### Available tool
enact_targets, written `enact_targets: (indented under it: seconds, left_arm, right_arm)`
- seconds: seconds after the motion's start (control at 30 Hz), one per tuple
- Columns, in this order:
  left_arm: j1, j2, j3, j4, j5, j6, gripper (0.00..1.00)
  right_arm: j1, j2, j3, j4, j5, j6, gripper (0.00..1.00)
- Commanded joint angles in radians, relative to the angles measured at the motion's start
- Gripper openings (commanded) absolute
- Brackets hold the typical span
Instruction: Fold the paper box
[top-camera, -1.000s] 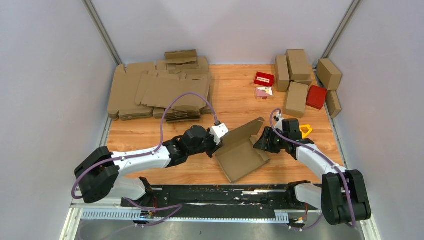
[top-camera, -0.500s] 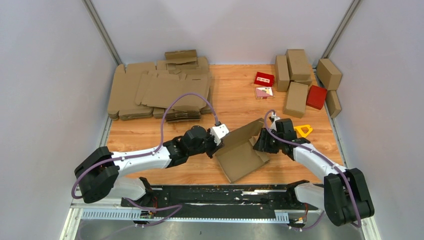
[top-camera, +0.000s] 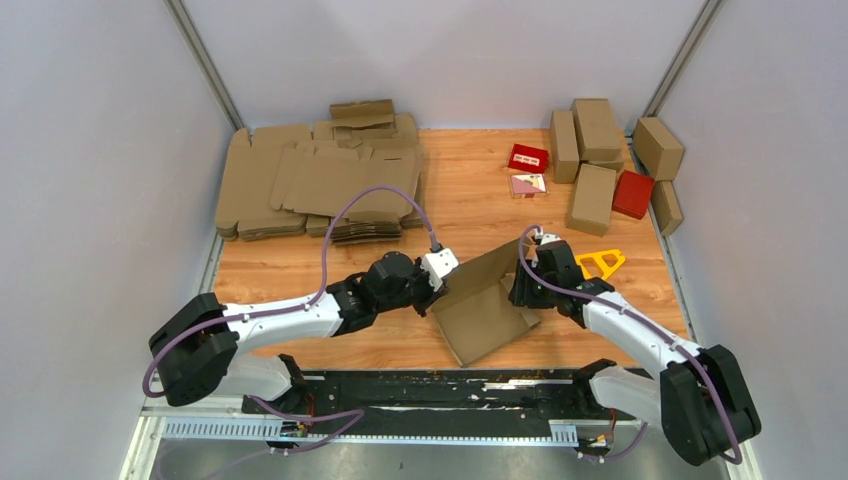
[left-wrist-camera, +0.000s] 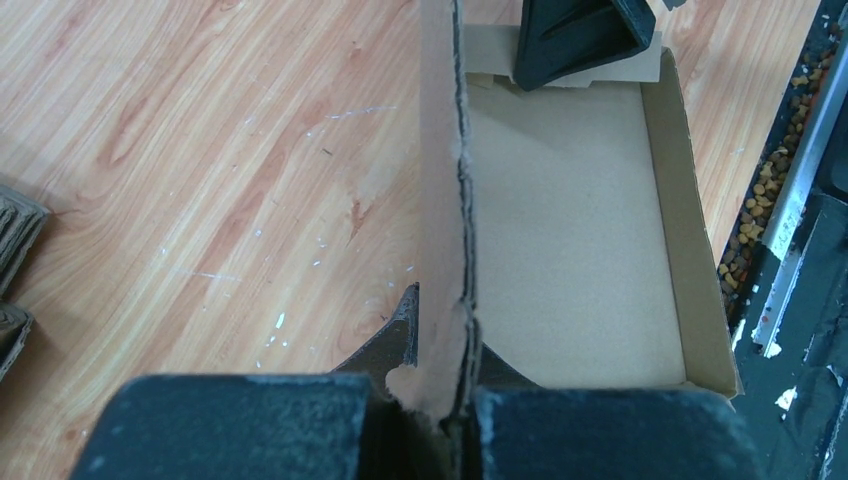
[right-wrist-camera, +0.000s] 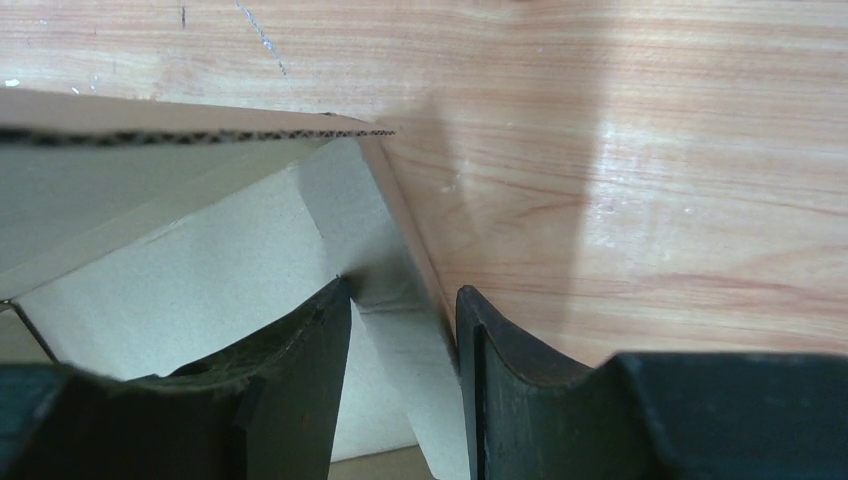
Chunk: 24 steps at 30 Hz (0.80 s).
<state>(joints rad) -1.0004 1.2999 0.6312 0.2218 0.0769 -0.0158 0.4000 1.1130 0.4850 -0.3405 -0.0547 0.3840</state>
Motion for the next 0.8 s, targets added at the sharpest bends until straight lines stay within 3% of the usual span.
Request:
enact_targets:
  seconds: [0.0, 0.53, 0.77]
  left_arm:
    - [-0.006, -0.023, 0.009, 0.054, -0.011, 0.01, 0.0]
    - [-0.006, -0.021, 0.016, 0.036, -0.05, 0.005, 0.0]
    - [-0.005, -0.016, 0.019, 0.034, -0.045, 0.005, 0.0]
  right_arm:
    - [0.02, -0.029, 0.023, -0.037, 0.142, 0.025, 0.42]
    - [0.119, 0.067, 0.084, -0.106, 0.322, 0.09, 0.39]
    - [0.133, 0.089, 0.088, -0.088, 0.271, 0.051, 0.4]
